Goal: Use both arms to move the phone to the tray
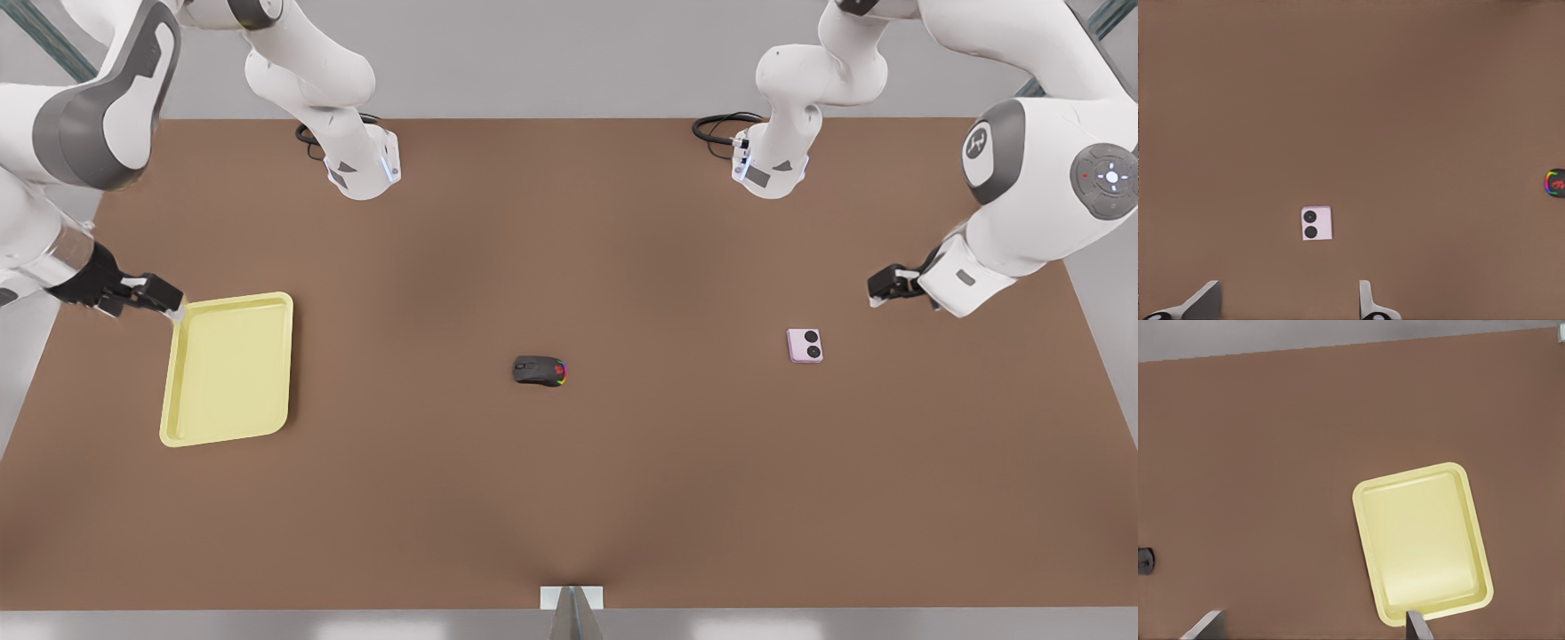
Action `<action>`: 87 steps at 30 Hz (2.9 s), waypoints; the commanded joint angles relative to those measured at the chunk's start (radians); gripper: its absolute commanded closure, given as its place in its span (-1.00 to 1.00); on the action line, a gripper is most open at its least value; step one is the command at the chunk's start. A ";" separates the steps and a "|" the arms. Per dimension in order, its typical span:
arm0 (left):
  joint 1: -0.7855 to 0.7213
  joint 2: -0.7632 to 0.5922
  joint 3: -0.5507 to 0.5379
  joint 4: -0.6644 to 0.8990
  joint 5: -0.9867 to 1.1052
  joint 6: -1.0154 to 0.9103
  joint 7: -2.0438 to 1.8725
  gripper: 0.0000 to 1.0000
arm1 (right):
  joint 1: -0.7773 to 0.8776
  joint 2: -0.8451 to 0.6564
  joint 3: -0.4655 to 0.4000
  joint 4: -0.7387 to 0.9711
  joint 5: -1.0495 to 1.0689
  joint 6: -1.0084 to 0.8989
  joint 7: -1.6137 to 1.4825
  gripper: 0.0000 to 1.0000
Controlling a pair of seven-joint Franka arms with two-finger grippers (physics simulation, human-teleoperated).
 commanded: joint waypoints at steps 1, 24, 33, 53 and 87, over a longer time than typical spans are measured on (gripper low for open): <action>0.003 0.001 0.000 0.000 0.007 0.042 0.061 -1.00 | 0.000 -0.009 0.002 0.018 0.005 -0.106 -0.012 -1.00; 0.004 0.099 0.032 -0.889 -0.008 1.062 0.077 -1.00 | -0.017 0.008 -0.026 0.077 -0.003 -0.080 -0.008 -1.00; 0.006 0.146 0.054 -0.918 -0.010 1.083 0.077 -1.00 | -0.006 0.001 -0.056 0.078 -0.012 -0.014 -0.011 -1.00; 0.012 0.235 0.054 -0.945 -0.010 1.163 0.077 -1.00 | 0.003 0.045 -0.041 0.067 0.008 -0.006 -0.002 -1.00; 0.003 0.203 -0.130 -0.809 -0.013 1.036 -0.201 -0.56 | 0.001 0.070 -0.044 0.067 0.012 -0.003 -0.009 -1.00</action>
